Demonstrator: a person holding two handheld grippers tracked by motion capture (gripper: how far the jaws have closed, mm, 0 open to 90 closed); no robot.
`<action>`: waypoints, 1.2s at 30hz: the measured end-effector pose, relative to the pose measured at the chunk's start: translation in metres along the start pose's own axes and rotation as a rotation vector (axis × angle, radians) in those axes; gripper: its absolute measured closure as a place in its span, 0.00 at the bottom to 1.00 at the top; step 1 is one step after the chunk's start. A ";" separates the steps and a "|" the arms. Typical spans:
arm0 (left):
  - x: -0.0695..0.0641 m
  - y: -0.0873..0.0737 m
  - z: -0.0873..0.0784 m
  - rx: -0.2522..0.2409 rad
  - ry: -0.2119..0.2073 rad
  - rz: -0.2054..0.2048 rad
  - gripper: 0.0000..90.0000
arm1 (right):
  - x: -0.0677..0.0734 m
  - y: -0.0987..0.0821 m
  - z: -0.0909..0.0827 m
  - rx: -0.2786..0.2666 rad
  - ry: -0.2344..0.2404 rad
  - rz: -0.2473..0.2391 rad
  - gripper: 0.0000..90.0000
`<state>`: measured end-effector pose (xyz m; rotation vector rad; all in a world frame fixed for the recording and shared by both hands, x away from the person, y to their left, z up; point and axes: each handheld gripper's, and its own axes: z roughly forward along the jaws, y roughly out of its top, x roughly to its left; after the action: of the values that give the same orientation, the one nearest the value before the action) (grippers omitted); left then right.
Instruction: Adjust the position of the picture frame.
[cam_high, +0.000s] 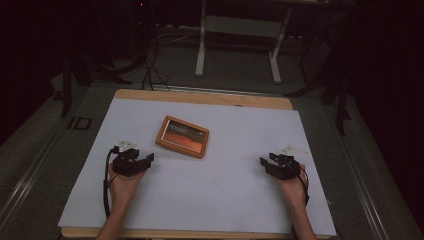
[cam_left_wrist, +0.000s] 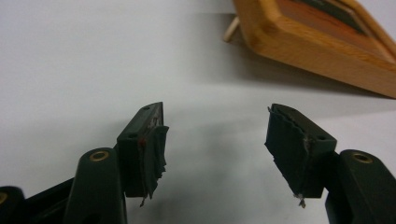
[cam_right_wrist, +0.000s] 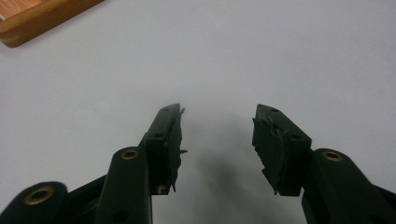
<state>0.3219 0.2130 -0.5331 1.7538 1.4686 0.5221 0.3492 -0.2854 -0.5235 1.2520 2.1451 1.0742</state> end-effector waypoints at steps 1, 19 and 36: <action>0.000 0.000 0.000 0.000 0.000 0.000 0.42 | 0.000 0.000 0.000 0.000 0.000 0.000 0.57; -0.017 0.006 0.007 -0.017 -0.105 -0.012 0.38 | 0.009 0.003 -0.001 0.002 0.026 -0.022 0.53; -0.014 0.036 0.029 -0.022 -0.135 -0.090 0.31 | 0.022 0.037 0.004 -0.023 0.078 -0.093 0.51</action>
<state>0.3625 0.1898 -0.5207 1.6646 1.4336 0.3645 0.3601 -0.2540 -0.4961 1.1050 2.2195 1.1222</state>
